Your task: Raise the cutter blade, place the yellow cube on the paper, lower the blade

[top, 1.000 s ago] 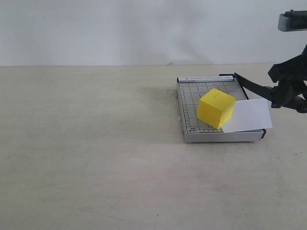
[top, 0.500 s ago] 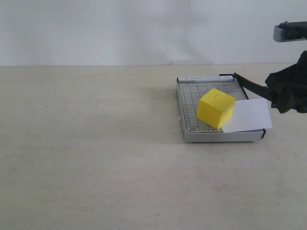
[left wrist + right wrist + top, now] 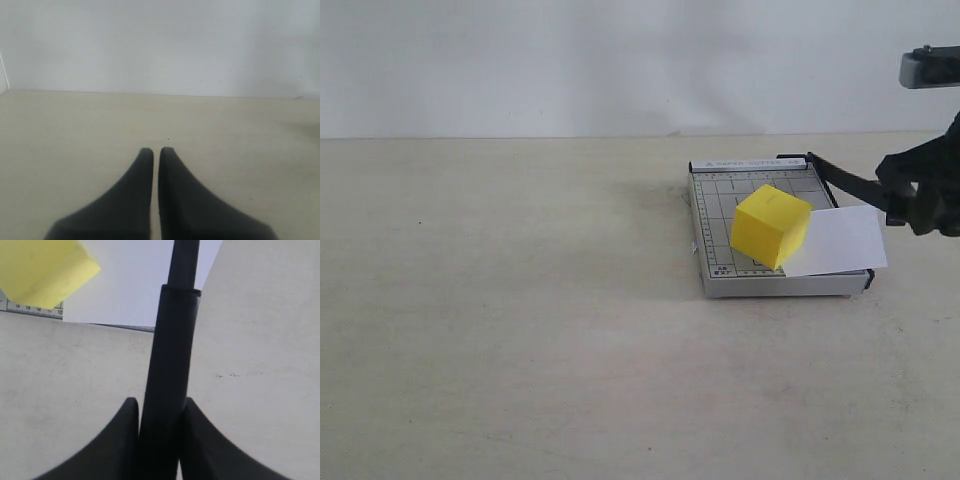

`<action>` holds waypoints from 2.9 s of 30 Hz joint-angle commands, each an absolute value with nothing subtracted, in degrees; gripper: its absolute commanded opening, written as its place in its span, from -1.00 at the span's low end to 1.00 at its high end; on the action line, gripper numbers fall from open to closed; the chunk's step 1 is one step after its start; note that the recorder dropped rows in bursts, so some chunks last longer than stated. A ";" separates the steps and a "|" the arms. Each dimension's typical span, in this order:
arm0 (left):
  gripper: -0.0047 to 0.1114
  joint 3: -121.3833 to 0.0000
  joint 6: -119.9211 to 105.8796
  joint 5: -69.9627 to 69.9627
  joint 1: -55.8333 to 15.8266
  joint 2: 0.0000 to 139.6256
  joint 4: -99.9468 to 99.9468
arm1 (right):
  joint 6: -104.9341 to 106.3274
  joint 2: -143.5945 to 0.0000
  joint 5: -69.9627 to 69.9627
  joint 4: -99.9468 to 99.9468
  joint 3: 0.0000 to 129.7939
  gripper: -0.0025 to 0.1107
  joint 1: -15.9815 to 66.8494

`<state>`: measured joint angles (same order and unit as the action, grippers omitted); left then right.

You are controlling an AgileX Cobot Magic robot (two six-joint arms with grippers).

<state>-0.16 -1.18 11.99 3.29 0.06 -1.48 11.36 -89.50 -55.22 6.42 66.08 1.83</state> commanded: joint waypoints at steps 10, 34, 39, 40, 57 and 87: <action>-0.84 0.00 -0.69 12.04 3.44 0.00 -2.13 | 12.54 -85.24 -42.17 4.95 45.80 -0.84 1.73; -0.84 0.00 -0.69 12.04 3.44 0.00 -2.13 | 10.83 -89.88 -27.43 5.90 32.01 -0.84 1.73; -0.84 0.00 -0.69 12.04 3.44 0.00 -2.13 | 10.83 -91.99 -24.91 7.25 32.01 -0.84 1.73; -0.84 0.00 -0.69 12.04 3.44 0.00 -2.13 | 10.83 -91.36 -24.80 7.25 32.01 -0.84 1.73; -0.84 0.00 -0.69 12.04 3.44 0.00 -2.13 | 11.98 -89.01 -23.46 9.95 35.34 0.14 1.73; -0.84 0.00 -1.16 12.04 3.44 0.00 -2.13 | 44.54 -13.72 -16.63 52.83 18.80 -0.96 1.85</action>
